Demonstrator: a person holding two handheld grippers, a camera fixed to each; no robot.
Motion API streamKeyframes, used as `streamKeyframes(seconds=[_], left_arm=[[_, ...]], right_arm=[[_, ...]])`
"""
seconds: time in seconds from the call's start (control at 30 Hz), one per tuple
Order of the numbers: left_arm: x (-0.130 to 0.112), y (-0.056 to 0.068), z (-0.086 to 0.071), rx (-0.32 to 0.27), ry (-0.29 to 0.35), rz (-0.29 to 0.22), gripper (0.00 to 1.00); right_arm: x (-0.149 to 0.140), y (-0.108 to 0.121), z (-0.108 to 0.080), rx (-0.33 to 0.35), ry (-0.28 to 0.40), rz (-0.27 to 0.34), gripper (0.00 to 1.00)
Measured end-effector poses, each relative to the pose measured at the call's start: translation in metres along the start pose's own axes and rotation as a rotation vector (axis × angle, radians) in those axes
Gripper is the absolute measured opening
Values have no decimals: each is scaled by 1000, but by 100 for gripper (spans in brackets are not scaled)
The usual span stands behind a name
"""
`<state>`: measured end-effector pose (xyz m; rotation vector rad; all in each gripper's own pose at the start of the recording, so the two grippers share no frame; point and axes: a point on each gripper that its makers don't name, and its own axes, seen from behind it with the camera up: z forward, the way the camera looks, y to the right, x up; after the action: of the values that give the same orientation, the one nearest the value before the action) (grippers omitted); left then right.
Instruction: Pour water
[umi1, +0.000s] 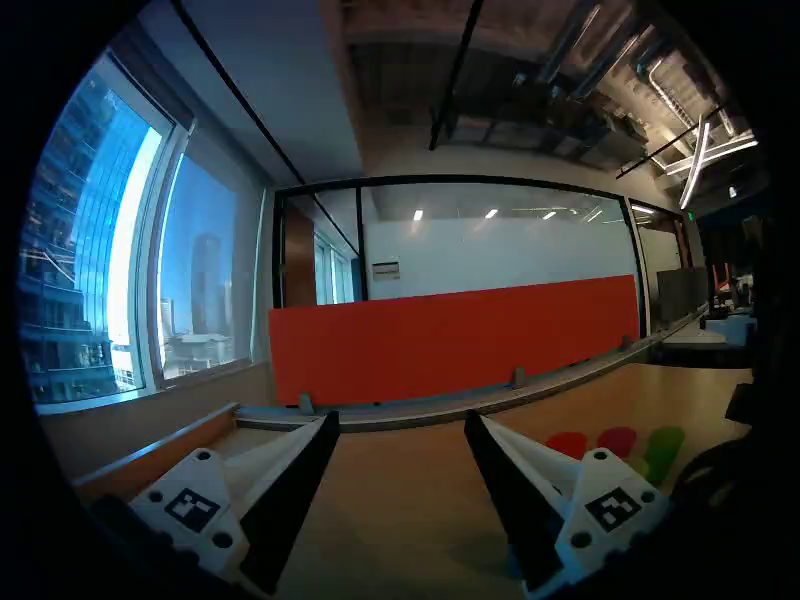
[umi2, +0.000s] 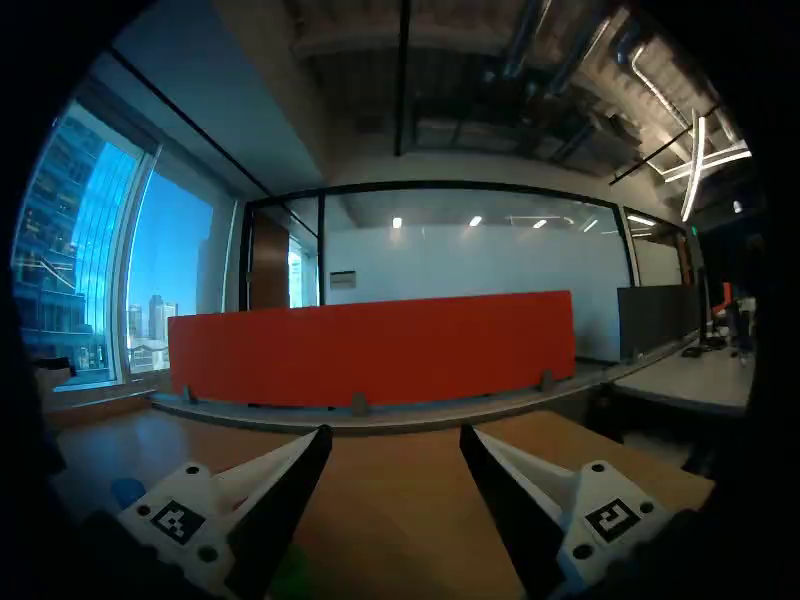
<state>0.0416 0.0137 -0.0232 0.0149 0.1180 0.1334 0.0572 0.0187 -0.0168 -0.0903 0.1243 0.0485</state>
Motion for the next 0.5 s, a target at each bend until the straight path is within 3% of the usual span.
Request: streamKeyframes(seconds=[0.2, 0.5], left_arm=[[4, 0, 1, 21, 17, 5, 93], [-9, -11, 6, 82, 21, -8, 93]], right_arm=[[2, -1, -2, -10, 5, -8, 99], [1, -5, -7, 3, 9, -8, 99]])
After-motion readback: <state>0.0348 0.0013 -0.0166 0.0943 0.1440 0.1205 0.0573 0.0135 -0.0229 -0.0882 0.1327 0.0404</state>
